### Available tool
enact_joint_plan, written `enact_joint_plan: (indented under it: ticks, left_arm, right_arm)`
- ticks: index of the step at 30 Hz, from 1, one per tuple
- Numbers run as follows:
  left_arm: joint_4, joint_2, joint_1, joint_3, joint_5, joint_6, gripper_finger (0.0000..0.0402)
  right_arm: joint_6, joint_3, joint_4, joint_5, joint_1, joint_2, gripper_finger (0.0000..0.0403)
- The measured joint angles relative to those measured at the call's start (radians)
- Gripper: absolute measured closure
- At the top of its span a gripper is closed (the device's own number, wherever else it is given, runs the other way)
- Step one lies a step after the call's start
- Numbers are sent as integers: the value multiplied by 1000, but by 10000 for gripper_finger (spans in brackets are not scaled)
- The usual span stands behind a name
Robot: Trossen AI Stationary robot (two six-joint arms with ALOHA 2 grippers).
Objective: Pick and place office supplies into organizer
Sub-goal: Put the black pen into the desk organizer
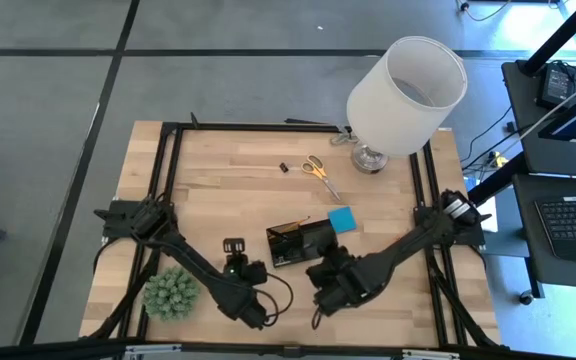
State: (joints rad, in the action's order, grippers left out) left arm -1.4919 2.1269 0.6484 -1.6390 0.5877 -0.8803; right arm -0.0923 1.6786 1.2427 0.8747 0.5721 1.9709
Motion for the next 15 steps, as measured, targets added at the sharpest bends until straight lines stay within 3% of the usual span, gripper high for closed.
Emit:
enact_joint_plan:
  ticks: [3,8,15]
  left_arm:
    - [7,0,20,0,19,0,400]
    - [21,-13,68,0,146,0,400]
    - [52,-158,81,1,158,35,400]
  right_arm:
    - [-70,-10,1,39,-31,0,360]
    - [-143,-13,1,100,-72,0,360]
    - [-205,-13,-2,127,-92,0,360]
